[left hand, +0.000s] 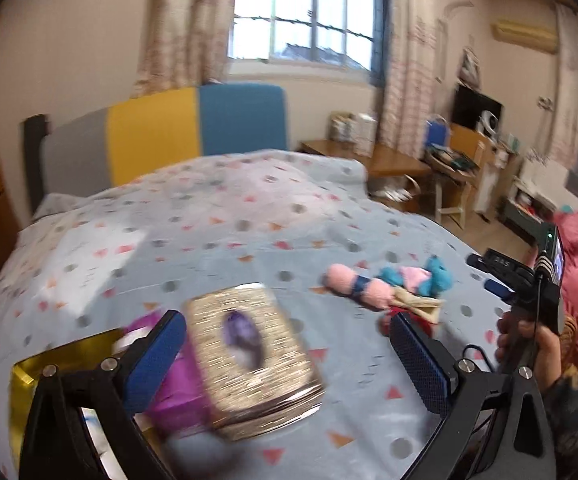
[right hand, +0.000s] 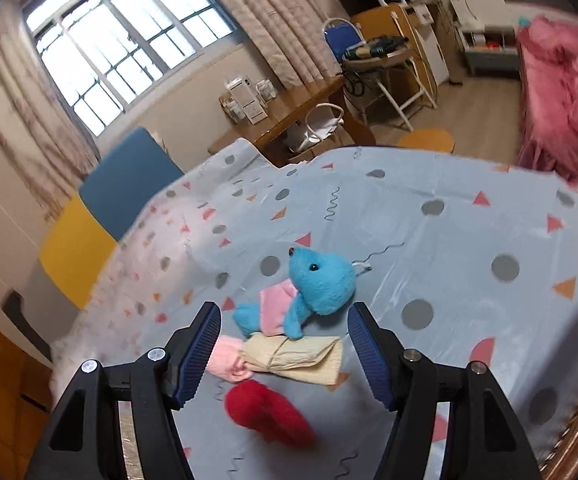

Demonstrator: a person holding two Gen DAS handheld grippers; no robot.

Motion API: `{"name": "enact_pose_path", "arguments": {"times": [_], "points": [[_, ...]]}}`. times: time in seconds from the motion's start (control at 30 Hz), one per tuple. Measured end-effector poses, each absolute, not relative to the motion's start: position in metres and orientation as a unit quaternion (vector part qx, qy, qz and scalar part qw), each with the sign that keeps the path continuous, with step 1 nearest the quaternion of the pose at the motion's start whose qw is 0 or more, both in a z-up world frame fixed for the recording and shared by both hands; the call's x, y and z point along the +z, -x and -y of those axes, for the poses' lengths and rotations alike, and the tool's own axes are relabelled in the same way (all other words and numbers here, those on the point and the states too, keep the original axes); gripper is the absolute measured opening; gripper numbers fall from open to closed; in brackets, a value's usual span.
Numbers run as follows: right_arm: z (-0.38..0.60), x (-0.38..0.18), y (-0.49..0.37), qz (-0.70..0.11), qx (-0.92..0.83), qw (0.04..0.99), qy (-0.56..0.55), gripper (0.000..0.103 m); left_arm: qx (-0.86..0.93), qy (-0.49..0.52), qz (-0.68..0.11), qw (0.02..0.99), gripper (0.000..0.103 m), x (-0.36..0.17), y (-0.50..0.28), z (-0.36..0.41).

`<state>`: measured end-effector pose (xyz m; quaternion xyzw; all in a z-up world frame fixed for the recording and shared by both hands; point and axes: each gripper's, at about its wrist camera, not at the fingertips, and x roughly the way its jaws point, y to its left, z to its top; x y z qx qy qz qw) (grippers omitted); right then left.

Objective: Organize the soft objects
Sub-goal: 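Grasp the red sock with the left gripper while the right gripper grasps the beige tied cloth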

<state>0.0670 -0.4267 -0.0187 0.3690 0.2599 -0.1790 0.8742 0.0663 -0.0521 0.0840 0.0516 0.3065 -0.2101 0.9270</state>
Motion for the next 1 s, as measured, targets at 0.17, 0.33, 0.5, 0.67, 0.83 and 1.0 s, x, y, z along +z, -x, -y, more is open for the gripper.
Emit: {"name": "enact_pose_path", "arguments": {"times": [0.17, 0.33, 0.5, 0.67, 0.83, 1.0], "points": [[0.435, -0.021, -0.061, -0.244, -0.177, 0.866, -0.399, 0.067, -0.275, -0.065, -0.373, 0.884, 0.092, 0.058, -0.101, 0.131], [0.437, -0.023, -0.059, -0.234, -0.162, 0.863, -0.418, 0.067, -0.304, -0.057, -0.464, 0.830, 0.063, 0.001, -0.139, 0.195], [0.437, -0.028, -0.065, -0.244, -0.145, 0.858, -0.429, 0.067, -0.301, -0.029, -0.520, 0.799, 0.062, -0.052, -0.159, 0.233], [0.437, -0.031, -0.065, -0.244, -0.131, 0.855, -0.439, 0.067, -0.294, -0.016, -0.532, 0.794, 0.070, -0.080, -0.172, 0.257], [0.438, -0.035, -0.067, -0.251, -0.122, 0.849, -0.448, 0.067, -0.297, -0.023, -0.533, 0.792, 0.075, -0.105, -0.180, 0.277], [0.436, -0.035, -0.070, -0.258, -0.121, 0.850, -0.443, 0.067, -0.323, -0.035, -0.520, 0.790, 0.027, -0.107, -0.172, 0.268]]}}
